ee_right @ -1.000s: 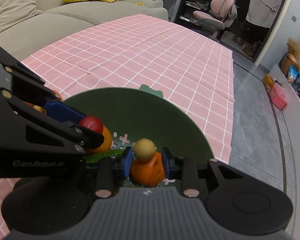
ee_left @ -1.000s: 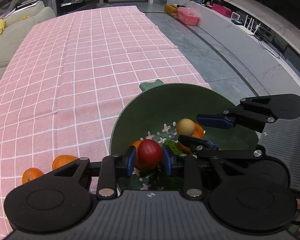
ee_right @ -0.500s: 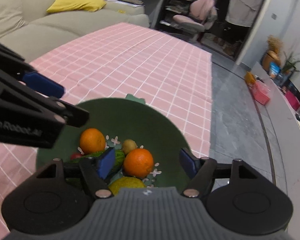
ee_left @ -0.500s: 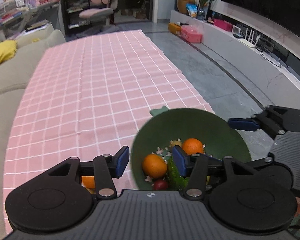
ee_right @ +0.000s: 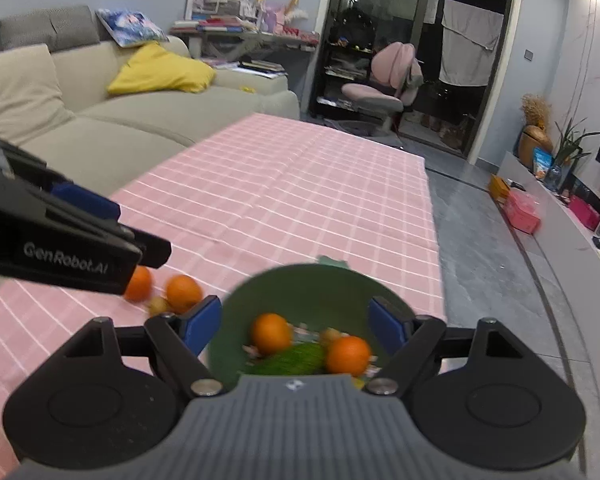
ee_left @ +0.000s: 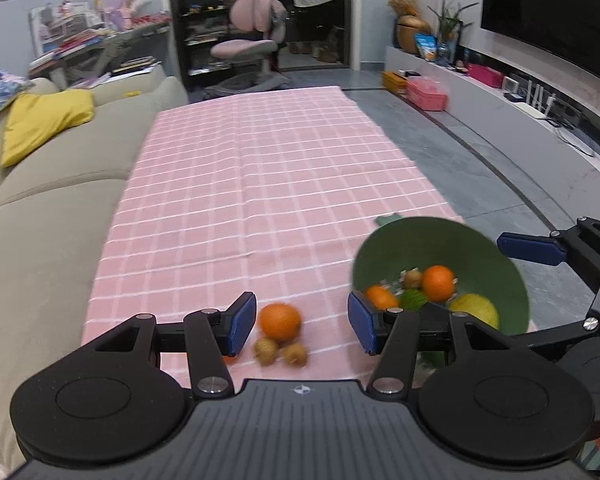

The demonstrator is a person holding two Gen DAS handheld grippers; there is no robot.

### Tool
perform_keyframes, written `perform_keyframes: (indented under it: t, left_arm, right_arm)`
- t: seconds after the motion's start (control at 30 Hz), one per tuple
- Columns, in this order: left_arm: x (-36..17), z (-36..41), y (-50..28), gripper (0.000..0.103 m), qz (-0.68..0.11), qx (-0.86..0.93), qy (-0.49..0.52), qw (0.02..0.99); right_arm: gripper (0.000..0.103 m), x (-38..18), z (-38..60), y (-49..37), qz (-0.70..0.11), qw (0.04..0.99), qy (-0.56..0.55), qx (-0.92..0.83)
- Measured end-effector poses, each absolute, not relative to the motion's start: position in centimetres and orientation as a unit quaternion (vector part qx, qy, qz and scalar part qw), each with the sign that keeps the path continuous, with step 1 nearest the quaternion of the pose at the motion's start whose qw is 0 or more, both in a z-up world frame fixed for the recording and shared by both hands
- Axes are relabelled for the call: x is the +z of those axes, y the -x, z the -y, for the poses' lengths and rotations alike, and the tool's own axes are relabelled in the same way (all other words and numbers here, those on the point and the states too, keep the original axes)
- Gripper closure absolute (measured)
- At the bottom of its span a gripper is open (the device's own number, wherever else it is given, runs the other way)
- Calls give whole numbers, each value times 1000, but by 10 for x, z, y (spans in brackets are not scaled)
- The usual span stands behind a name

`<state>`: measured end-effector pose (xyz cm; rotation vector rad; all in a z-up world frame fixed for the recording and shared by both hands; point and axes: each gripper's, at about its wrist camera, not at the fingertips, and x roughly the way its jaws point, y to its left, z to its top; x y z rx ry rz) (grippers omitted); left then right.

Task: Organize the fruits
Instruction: 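Open both tools to drop the tomato and kiwi into the colander, then grasp an orange with the left tool while the right tool grasps a kiwi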

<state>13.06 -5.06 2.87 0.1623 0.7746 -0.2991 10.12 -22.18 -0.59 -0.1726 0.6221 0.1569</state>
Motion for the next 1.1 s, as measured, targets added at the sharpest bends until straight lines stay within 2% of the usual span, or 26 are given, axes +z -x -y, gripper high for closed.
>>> perform_keyframes:
  t: [0.53, 0.7, 0.83, 0.9, 1.1]
  left_arm:
    - [4, -37, -112, 41, -410, -99, -6, 907]
    - [-10, -59, -122, 41, -425, -100, 67, 897]
    - [-23, -63, -131, 41, -431, -95, 76, 894]
    - [-29, -63, -137, 41, -433, -98, 85, 892]
    - [-40, -49, -146, 42, -414, -113, 53, 902]
  right_arm:
    - [26, -14, 146, -78, -316, 932, 90, 152]
    - [42, -25, 128, -82, -320, 925, 106, 175]
    - [48, -36, 118, -89, -329, 919, 114, 185]
    - [58, -43, 116, -94, -336, 915, 119, 187]
    - [61, -69, 107, -112, -347, 908, 157, 174]
